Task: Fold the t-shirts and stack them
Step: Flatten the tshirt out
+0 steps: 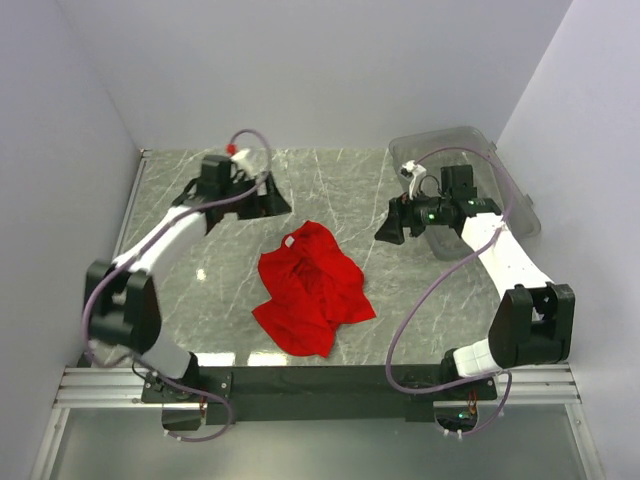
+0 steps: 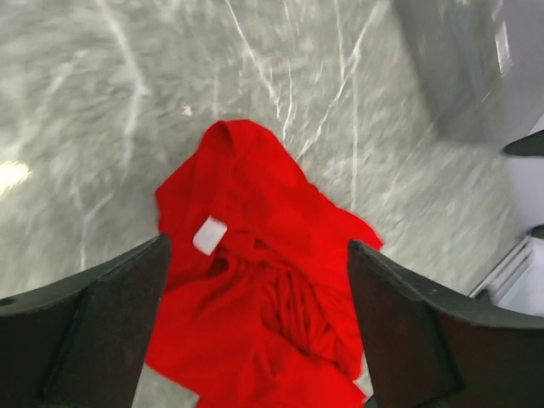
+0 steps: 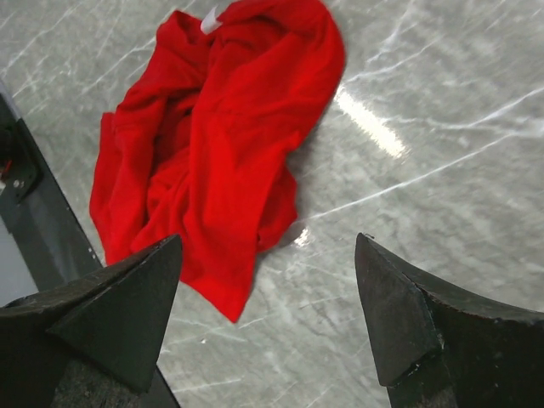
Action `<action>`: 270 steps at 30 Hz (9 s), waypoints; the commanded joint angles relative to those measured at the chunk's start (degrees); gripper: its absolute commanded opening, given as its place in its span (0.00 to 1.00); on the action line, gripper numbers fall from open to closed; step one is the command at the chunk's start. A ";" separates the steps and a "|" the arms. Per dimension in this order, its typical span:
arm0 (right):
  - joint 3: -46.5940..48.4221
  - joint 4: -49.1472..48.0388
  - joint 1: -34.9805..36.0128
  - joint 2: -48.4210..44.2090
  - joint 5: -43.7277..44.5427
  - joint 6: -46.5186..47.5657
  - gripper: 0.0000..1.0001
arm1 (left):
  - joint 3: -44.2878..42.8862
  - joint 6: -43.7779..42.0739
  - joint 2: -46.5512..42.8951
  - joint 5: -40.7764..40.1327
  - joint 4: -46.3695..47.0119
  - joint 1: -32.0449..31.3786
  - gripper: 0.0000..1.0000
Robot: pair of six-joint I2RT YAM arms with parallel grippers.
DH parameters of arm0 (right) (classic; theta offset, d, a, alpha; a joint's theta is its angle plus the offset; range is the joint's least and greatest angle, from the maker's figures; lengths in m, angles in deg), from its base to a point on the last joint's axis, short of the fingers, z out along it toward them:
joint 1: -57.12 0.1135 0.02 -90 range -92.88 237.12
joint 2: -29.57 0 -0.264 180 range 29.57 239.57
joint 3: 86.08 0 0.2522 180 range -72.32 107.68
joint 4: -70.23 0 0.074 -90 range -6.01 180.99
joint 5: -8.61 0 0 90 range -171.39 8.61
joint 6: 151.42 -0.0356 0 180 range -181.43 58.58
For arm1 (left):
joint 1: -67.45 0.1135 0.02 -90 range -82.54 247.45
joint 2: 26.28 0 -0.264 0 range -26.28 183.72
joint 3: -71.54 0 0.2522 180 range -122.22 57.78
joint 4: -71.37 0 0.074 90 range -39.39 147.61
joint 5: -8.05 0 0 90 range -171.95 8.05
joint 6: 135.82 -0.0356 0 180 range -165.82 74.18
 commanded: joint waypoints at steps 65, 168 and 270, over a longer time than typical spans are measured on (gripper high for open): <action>-1.99 9.00 12.21 20.93 -0.86 3.83 0.77 | -28.16 -10.95 24.51 -14.92 -11.12 -13.56 0.01; 40.98 -0.85 25.22 47.99 13.66 -21.65 0.66 | 27.13 21.13 -33.14 -4.38 -3.91 19.40 0.76; 8.29 -2.27 17.11 19.86 19.17 -8.57 0.57 | 15.53 16.83 -21.20 -13.70 -22.19 5.16 0.01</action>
